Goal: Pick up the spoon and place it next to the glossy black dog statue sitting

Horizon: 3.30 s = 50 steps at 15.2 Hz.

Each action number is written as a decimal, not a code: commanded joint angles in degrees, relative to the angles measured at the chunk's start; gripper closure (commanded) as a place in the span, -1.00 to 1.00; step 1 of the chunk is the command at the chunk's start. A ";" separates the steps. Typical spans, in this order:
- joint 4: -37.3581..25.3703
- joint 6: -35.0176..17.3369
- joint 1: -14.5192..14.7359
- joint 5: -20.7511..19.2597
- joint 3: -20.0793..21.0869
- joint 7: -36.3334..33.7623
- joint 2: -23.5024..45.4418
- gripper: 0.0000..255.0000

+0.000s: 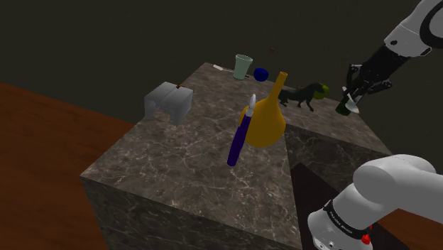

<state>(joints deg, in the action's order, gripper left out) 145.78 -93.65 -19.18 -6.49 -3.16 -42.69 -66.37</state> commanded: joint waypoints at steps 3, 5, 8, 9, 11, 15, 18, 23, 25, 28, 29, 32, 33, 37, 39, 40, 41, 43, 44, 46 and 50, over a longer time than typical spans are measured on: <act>-1.79 -2.80 -1.32 -4.03 -5.94 4.74 4.00 1.00; -3.18 -4.37 -1.70 -5.76 -8.86 6.99 6.59 1.00; -5.77 -6.67 -1.92 -7.92 -13.16 10.31 10.83 1.00; -6.77 -7.41 -1.89 -8.52 -14.59 11.40 12.32 1.00; -8.95 -8.83 -1.68 -9.51 -17.43 13.60 15.42 1.00; -14.05 -11.41 -0.66 -10.57 -23.16 18.12 21.98 1.00; -18.52 -13.06 0.69 -10.48 -27.65 21.70 27.22 1.00; -27.18 -15.15 4.09 -8.16 -36.01 28.44 36.76 1.00; -31.11 -15.72 5.86 -6.18 -39.86 31.60 41.05 1.00; -37.99 -16.16 9.08 -1.03 -47.06 37.66 48.99 1.00; -37.15 -16.92 8.95 -1.11 -47.06 37.66 48.91 1.00; -34.72 -19.20 8.74 -1.34 -47.24 37.68 48.71 1.00; -33.93 -19.96 8.69 -1.40 -47.33 37.70 48.67 1.00; -30.92 -23.01 8.56 -1.52 -47.81 37.87 48.70 1.00; -29.49 -24.54 8.53 -1.51 -48.11 38.00 48.82 1.00; -28.79 -25.31 8.54 -1.49 -48.29 38.09 48.90 1.00; -28.10 -26.08 8.55 -1.45 -48.47 38.18 49.00 1.00; -26.77 -27.62 8.59 -1.34 -48.86 38.40 49.26 1.00; -26.12 -28.40 8.63 -1.26 -49.07 38.53 49.41 1.00; -24.85 -29.95 8.72 -1.05 -49.52 38.82 49.77 1.00; -22.46 -33.08 9.04 -0.42 -50.57 39.56 50.71 1.00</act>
<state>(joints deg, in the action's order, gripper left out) 122.86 -125.98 -10.29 -7.18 -53.43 -3.35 -16.00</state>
